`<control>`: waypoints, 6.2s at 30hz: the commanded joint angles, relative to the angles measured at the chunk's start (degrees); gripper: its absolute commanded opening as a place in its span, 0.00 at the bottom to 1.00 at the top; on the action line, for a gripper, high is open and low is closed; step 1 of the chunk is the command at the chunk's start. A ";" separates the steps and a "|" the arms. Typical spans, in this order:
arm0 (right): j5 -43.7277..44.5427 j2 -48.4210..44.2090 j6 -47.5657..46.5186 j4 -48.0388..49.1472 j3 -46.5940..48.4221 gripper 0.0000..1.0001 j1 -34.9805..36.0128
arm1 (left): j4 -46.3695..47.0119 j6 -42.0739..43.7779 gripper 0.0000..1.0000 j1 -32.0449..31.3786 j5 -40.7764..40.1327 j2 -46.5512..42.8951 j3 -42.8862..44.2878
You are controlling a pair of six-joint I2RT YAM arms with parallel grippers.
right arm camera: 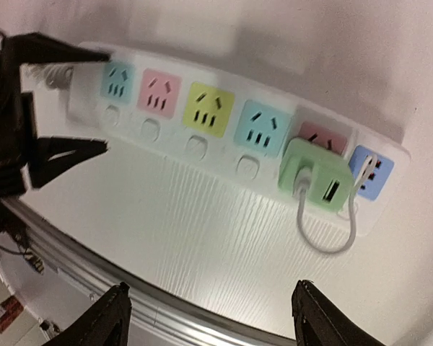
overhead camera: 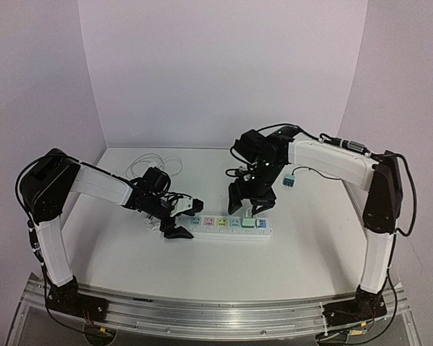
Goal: Insert the plug
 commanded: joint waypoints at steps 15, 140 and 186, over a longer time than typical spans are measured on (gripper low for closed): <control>6.85 3.41 -1.26 -21.38 23.31 0.96 -22.85 | -9.67 -7.15 0.86 -0.02 7.25 -3.83 9.06; -3.95 0.61 18.44 62.01 11.08 0.80 -4.53 | 53.09 -34.95 0.00 -2.14 -13.71 -10.27 15.44; -41.58 -1.33 7.97 41.71 10.79 0.20 -9.44 | 43.92 -24.22 0.00 0.17 6.53 -10.82 15.44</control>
